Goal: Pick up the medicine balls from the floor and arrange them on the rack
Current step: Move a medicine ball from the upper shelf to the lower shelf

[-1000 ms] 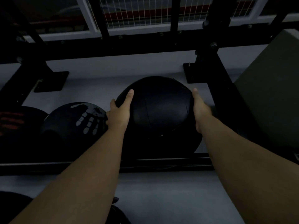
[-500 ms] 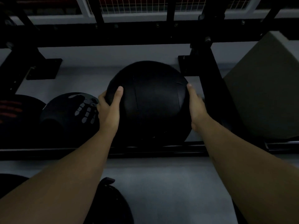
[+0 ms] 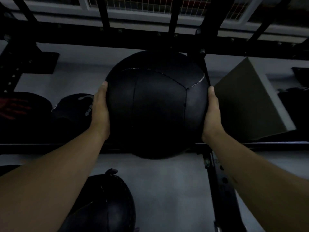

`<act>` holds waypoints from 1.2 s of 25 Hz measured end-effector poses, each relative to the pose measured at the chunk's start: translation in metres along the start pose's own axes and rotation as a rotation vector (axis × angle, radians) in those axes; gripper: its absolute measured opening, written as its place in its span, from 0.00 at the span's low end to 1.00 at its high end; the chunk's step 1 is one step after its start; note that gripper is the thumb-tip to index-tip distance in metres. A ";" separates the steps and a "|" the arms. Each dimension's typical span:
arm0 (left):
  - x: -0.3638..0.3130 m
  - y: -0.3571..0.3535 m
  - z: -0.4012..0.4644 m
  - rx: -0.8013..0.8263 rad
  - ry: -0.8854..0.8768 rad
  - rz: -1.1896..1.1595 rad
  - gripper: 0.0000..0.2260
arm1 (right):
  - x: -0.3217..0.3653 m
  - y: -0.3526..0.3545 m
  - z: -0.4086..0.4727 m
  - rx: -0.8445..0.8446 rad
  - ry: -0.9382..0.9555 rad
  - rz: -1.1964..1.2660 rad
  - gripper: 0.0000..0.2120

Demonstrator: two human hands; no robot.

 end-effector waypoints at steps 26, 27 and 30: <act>0.162 -0.029 -0.213 -0.239 0.423 -0.039 0.37 | -0.088 0.139 -0.197 -0.332 -0.190 -0.156 0.23; 0.175 -0.026 -0.213 -0.247 0.428 0.000 0.37 | -0.108 0.146 -0.198 -0.328 -0.219 -0.157 0.23; 0.203 -0.017 -0.211 -0.296 0.446 0.123 0.35 | -0.160 0.159 -0.204 -0.316 -0.252 -0.179 0.21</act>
Point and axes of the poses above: each hand's wrist, its own z-axis towards the middle knuckle, its own y-axis out of the back of the hand, x = y × z, the point moved 4 cm from there along z, towards the middle knuckle, and after that the axes turned 7 degrees about x, right-handed, at the moved point
